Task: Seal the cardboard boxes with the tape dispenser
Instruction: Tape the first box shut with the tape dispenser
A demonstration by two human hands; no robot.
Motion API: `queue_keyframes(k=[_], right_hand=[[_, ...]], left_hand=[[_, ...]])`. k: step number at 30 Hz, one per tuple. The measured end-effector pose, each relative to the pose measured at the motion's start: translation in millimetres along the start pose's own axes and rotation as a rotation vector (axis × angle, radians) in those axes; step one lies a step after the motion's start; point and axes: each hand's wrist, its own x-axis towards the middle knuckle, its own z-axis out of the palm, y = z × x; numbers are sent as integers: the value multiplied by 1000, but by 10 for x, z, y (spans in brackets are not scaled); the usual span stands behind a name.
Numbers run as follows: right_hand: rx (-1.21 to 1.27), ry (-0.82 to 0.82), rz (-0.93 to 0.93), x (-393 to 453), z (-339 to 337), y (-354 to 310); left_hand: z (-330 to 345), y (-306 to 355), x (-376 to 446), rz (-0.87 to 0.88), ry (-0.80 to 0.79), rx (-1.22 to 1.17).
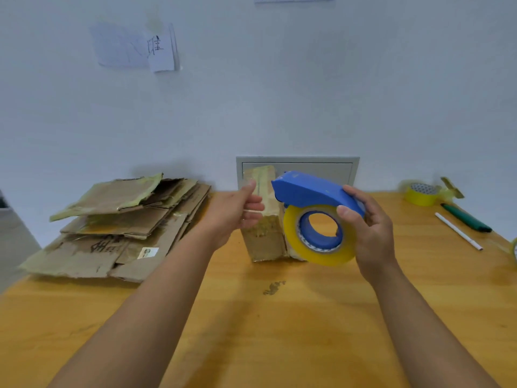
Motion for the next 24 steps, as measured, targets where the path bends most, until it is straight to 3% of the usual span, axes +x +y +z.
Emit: queue_keyframes(k=[6,13,19,24], right_hand=[[31,-71,-3,31,65,-48],[-28,-169,-28,-8,112,-80],[-144,-288,-8,53,102,-130],[-197,-330,18,131,-97,-114]], left_hand=[[0,125,-101,-147,-212,-173],[-33,138,-93,-156,-220,-331],[-133,97,-51,-67,-65,-110],[-405,85,45,-61,98,-106]])
